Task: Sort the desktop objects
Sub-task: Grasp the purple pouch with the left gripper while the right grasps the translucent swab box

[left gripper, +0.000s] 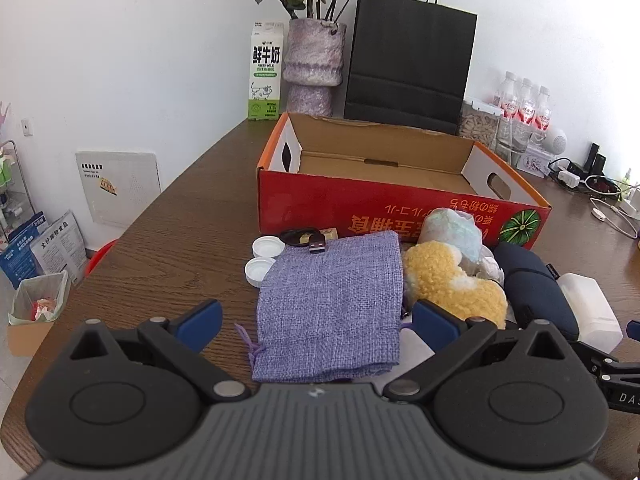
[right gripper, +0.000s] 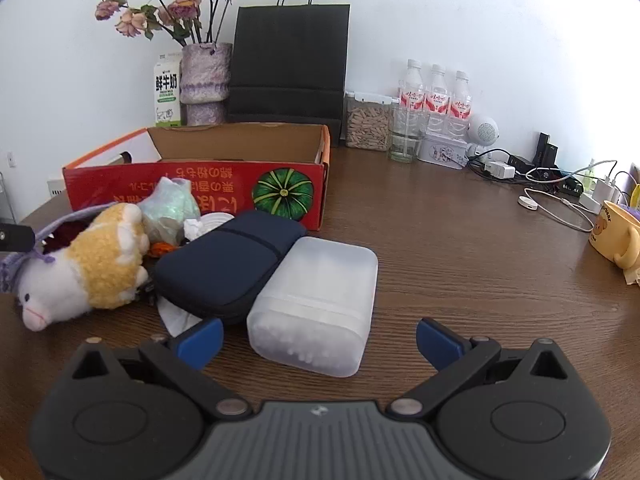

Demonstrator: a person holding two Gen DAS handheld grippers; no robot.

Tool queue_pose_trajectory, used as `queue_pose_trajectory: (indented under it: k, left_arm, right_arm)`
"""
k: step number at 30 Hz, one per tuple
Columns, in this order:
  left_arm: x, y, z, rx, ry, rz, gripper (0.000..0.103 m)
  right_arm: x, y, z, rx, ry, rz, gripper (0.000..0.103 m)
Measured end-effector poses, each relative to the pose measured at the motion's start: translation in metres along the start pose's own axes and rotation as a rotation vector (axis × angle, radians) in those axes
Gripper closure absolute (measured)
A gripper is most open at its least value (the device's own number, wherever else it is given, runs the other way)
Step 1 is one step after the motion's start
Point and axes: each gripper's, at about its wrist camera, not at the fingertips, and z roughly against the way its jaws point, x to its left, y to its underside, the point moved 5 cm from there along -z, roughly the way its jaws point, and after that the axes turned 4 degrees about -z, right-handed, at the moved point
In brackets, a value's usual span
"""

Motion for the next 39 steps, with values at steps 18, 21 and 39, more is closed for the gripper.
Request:
queue_pose_trajectory:
  k: [18,21,39]
  left_arm:
    - [0.019,0.001,-0.053,0.14,0.099,0.103,0.017]
    - [0.021,0.002,-0.047,0.134,0.111,0.115,0.035]
    - [0.03,0.002,0.0,0.063,0.126,0.115,0.065]
  right_arm:
    - [-0.001,-0.004,-0.03,0.039,-0.024,-0.005,0.033]
    - [-0.003,-0.003,-0.028,0.032,-0.041,-0.007,0.034]
    - [-0.011,0.004,0.01,-0.033,-0.071,-0.042,0.037]
